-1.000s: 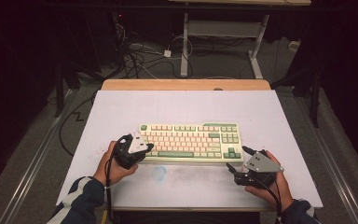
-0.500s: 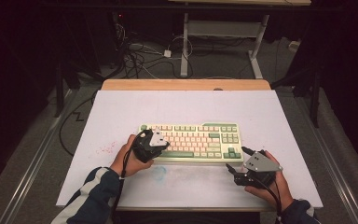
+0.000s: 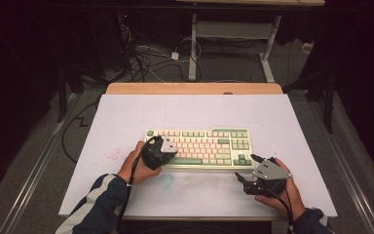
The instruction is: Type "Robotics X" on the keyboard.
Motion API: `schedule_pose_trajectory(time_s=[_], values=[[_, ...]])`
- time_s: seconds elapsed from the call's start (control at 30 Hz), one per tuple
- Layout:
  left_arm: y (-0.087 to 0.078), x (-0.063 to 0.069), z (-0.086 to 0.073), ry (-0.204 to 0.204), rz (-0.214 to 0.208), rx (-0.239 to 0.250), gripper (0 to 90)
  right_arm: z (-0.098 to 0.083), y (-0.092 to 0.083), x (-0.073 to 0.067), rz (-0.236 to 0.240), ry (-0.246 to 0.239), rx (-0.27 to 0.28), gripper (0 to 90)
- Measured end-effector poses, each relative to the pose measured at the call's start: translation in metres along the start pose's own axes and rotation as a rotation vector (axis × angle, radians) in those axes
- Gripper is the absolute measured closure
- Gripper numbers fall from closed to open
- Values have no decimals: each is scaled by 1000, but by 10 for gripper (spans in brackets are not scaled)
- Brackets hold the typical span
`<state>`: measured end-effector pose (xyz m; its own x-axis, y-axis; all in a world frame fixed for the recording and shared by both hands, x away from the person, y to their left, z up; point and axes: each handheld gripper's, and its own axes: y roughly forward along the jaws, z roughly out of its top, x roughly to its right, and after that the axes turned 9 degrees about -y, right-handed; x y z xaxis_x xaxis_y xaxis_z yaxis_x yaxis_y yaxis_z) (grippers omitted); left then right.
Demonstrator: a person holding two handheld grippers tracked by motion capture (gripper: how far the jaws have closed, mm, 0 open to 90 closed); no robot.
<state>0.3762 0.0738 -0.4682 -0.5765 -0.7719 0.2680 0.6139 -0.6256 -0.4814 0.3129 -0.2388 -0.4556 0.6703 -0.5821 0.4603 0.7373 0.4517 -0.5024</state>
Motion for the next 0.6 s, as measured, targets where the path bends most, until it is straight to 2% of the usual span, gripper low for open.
schedule_pose_trajectory(time_s=[0.1,0.2,0.37,0.53,0.6], values=[[-1,0,0,1,-1,1,873,0,1,0,7,-5,-6,229],[-7,-1,4,2,-5,36,873,0,1,-1,8,-8,-8,229],[-13,-4,7,-13,-5,62,872,0,-1,1,0,-1,2,229],[-21,-8,8,-12,-1,102,832,0,-1,1,-5,-1,0,229],[-26,-10,7,-19,7,128,770,0,-2,2,-8,2,2,229]])
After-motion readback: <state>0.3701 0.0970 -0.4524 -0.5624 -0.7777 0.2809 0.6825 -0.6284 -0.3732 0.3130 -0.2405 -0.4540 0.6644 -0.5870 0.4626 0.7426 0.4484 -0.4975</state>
